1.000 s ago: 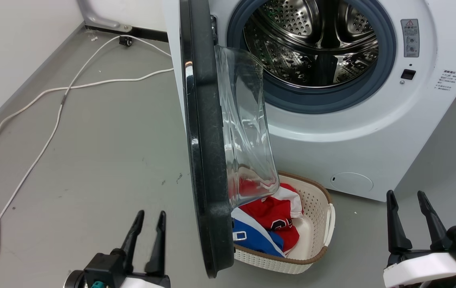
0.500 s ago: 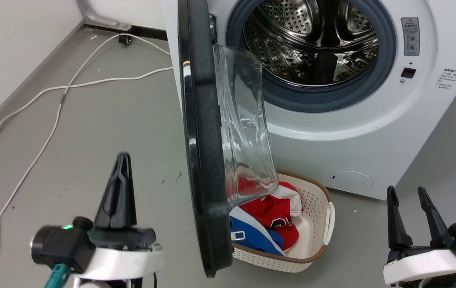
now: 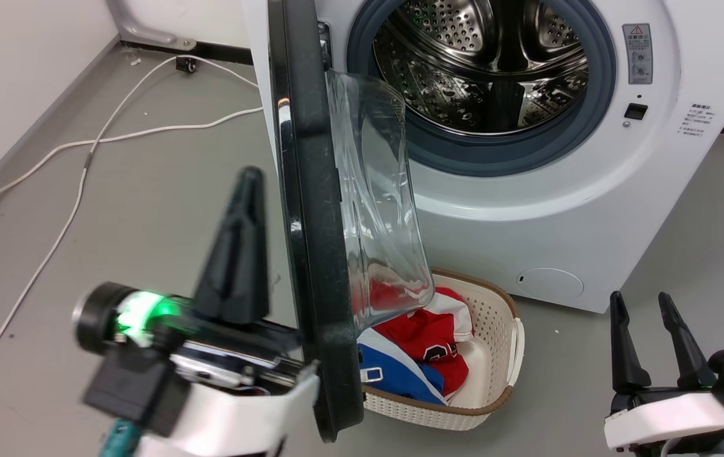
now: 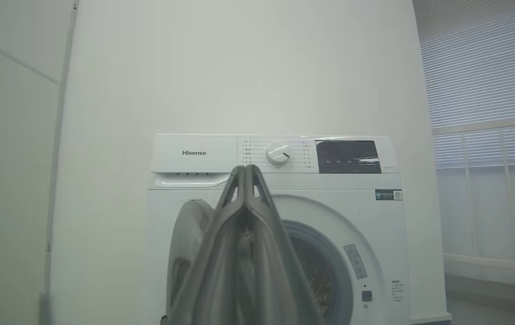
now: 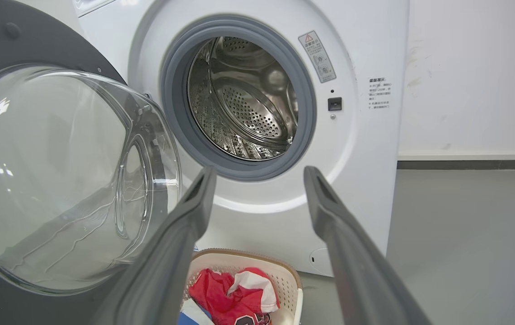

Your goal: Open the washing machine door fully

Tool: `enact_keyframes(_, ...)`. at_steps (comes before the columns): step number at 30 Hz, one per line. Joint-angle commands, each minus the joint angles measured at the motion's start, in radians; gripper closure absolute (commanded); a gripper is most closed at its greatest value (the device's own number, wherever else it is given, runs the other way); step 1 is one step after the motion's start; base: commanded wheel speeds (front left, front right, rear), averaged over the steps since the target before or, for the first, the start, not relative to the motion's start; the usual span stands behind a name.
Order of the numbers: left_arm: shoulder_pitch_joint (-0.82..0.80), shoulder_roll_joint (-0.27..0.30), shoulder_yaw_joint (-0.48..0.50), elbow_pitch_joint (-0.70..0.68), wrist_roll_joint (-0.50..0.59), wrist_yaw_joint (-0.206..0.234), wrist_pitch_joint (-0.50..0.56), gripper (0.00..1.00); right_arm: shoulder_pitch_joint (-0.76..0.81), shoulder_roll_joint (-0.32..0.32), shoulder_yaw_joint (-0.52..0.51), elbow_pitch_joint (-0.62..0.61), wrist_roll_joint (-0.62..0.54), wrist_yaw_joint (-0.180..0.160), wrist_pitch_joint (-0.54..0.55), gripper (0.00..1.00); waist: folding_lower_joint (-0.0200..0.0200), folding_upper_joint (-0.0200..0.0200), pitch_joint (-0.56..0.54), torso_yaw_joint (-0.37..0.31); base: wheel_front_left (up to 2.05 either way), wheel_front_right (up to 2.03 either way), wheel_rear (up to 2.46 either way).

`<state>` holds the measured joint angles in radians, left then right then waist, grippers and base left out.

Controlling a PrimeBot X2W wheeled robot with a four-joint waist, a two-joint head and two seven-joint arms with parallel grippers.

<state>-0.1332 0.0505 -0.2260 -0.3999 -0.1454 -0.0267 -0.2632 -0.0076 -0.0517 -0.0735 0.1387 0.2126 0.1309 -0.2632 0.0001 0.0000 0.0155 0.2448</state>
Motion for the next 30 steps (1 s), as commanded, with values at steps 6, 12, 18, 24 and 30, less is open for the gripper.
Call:
enact_keyframes(6, 0.053, 0.0, -0.143, 0.125, 0.035, -0.053, -0.002, 1.0, -0.003, 0.003, 0.011, 0.013, 0.011, 0.0, -0.002, 0.0, -0.0001, 0.0, 0.002, 0.0, 0.0, 0.0, 0.0)
enact_keyframes(12, 0.104, 0.0, -0.209, 0.253, 0.019, -0.072, -0.002, 1.0, -0.009, 0.003, 0.012, 0.017, 0.015, 0.0, -0.002, 0.0, -0.0001, 0.0, 0.004, 0.0, 0.0, 0.0, 0.0)
enact_keyframes(18, 0.12, 0.0, -0.231, 0.384, 0.0, -0.075, -0.002, 1.0, -0.005, 0.003, 0.014, 0.025, 0.01, 0.0, -0.002, 0.0, -0.0001, 0.0, 0.007, 0.005, 0.0, 0.0, 0.0)
enact_keyframes(24, 0.105, 0.002, -0.216, 0.466, 0.005, -0.055, -0.002, 1.0, -0.003, 0.003, 0.031, 0.035, 0.0, 0.0, -0.002, 0.0, -0.0001, 0.0, 0.011, 0.013, 0.0, 0.0, 0.0)
enact_keyframes(30, 0.086, 0.004, -0.186, 0.469, -0.002, -0.036, -0.002, 1.0, -0.001, 0.003, 0.023, 0.043, -0.005, 0.0, -0.002, 0.0, -0.0001, 0.0, 0.018, 0.039, 0.0, 0.0, 0.0)
